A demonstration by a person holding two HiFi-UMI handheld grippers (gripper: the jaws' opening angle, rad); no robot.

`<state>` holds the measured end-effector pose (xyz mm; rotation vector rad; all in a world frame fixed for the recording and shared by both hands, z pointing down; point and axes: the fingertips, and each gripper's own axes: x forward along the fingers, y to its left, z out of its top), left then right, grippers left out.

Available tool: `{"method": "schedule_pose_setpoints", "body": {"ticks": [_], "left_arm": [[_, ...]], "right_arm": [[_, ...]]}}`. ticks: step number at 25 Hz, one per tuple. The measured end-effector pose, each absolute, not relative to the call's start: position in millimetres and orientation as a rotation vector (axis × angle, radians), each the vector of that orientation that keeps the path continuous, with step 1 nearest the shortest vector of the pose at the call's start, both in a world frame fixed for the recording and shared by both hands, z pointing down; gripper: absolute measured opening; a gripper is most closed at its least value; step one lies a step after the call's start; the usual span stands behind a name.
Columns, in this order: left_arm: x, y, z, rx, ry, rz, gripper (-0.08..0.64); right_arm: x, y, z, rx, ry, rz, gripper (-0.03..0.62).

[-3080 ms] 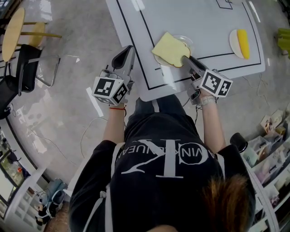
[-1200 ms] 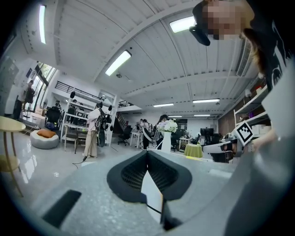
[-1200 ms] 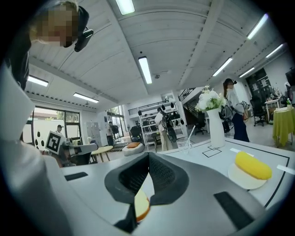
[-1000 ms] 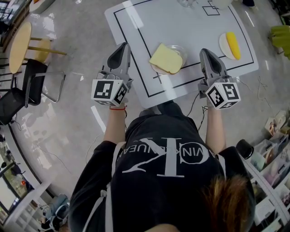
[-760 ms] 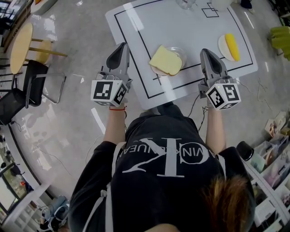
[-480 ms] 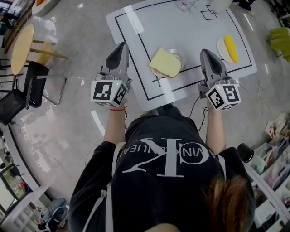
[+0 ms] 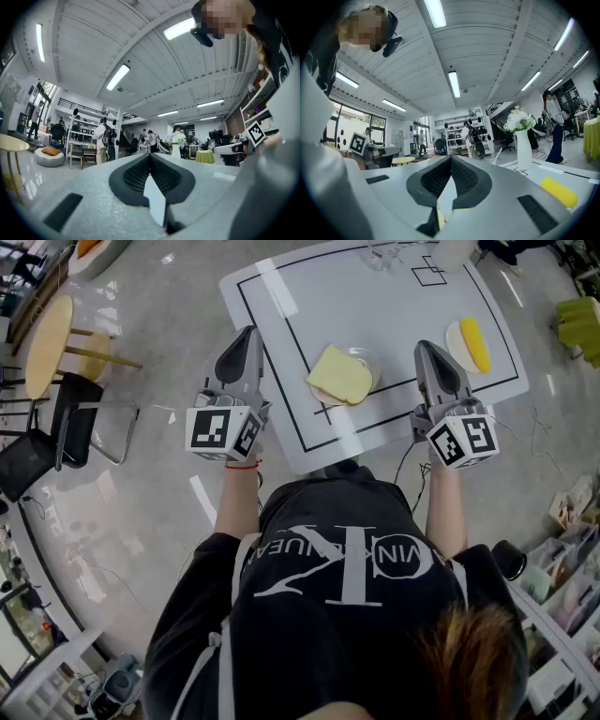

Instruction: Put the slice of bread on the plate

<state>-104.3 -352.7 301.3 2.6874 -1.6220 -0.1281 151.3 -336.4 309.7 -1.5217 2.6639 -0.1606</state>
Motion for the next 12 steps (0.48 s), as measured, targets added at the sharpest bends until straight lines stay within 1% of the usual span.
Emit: {"method": "schedule_pose_setpoints", "body": {"ticks": [12], "left_arm": [[-102.8, -355.9, 288.4, 2.704, -1.644, -0.155, 0.002]], "right_arm": [[152.5, -339.9, 299.8, -1.512, 2.643, -0.134, 0.000]]}}
